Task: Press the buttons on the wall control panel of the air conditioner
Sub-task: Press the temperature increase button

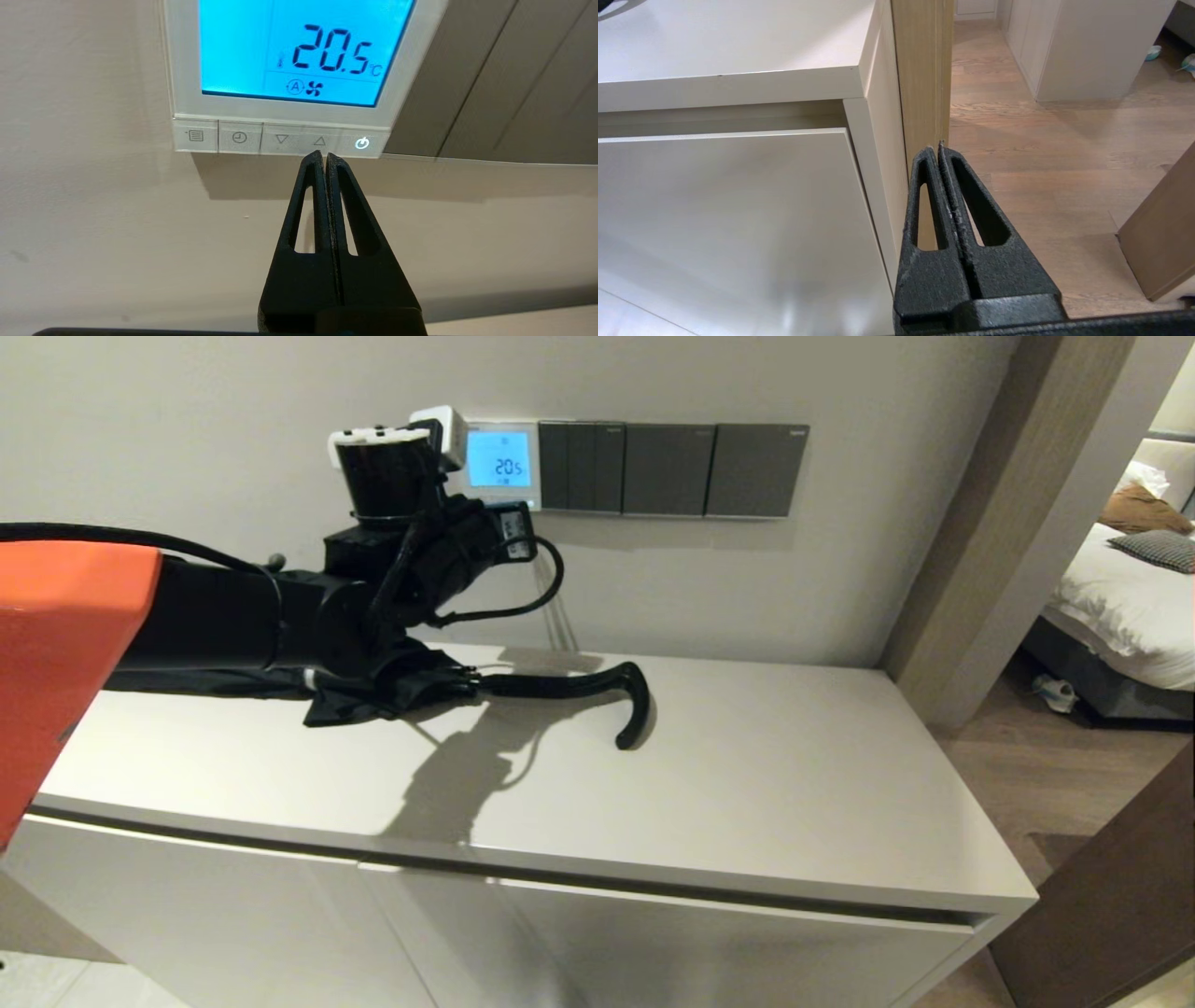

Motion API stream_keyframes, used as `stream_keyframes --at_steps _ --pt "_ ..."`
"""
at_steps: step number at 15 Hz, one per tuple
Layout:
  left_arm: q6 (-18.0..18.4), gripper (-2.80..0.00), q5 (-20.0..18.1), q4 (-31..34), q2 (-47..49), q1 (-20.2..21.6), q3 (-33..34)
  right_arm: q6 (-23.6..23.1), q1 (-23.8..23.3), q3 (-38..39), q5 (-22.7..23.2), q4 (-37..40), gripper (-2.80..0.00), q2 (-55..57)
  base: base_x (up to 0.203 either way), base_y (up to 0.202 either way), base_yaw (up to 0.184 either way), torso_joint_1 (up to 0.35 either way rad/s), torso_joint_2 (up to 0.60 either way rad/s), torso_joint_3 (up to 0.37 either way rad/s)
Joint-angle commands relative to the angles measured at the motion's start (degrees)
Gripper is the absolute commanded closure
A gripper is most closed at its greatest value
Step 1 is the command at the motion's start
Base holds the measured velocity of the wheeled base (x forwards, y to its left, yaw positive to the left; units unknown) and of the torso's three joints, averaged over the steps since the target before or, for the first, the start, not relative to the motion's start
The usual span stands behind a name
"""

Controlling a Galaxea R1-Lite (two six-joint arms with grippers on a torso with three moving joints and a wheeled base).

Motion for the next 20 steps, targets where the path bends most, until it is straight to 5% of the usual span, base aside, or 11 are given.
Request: stream_keyframes --at_steps 1,20 --pt "-0.1 0.00 0.1 -0.4 0.5 0.0 -0.4 0.0 0.0 0.1 0.0 0.0 0.00 0.1 0.000 0.000 0.000 0.000 0.00 0.000" --pt "-0.1 0.00 0.0 -0.4 1.3 1.5 -0.5 0.0 0.0 0.1 0.0 0.0 0.00 0.1 0.000 0.000 0.000 0.000 0.00 0.000"
